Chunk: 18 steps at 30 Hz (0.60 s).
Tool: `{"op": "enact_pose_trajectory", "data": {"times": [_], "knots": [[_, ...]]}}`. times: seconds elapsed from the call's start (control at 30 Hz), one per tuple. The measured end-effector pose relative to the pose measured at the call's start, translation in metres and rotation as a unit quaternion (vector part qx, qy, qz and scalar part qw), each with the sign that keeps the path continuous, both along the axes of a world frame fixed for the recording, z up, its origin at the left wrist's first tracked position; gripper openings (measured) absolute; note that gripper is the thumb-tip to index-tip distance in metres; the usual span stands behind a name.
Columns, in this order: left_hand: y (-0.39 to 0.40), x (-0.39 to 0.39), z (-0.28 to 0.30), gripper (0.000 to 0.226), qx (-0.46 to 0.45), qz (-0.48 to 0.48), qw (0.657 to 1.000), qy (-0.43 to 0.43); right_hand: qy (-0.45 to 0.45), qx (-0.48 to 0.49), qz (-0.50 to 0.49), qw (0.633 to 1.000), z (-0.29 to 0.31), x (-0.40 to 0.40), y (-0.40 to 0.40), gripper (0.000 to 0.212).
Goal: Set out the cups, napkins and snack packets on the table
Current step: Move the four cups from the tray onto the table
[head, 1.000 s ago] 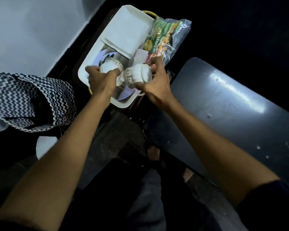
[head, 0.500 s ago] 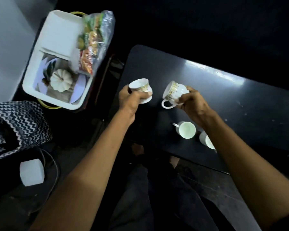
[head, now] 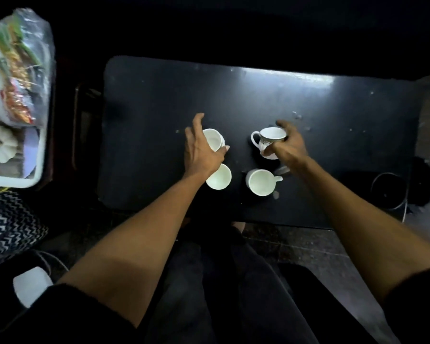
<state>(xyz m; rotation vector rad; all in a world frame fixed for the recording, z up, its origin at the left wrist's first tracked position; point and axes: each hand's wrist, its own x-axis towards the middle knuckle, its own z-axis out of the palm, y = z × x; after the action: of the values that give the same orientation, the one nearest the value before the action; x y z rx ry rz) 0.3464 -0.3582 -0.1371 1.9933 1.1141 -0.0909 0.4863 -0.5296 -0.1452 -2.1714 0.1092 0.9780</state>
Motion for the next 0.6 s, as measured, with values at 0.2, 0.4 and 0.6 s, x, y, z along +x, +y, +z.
{"op": "enact_pose_trajectory", "data": {"times": [0.2, 0.4, 0.6], "knots": [[-0.012, 0.005, -0.017, 0.069, 0.053, -0.044, 0.995, 0.069, -0.1, -0.108, 0.101, 0.984, -0.002, -0.003, 0.0, 0.085], [-0.019, 0.01, -0.021, 0.073, 0.048, -0.02, 0.996, 0.075, -0.142, -0.164, 0.145, 0.965, 0.006, -0.02, 0.015, 0.087], [-0.012, 0.009, -0.011, 0.091, -0.036, -0.02, 0.994, 0.096, -0.115, -0.22, 0.198, 0.948, 0.015, -0.029, 0.023, 0.089]]}}
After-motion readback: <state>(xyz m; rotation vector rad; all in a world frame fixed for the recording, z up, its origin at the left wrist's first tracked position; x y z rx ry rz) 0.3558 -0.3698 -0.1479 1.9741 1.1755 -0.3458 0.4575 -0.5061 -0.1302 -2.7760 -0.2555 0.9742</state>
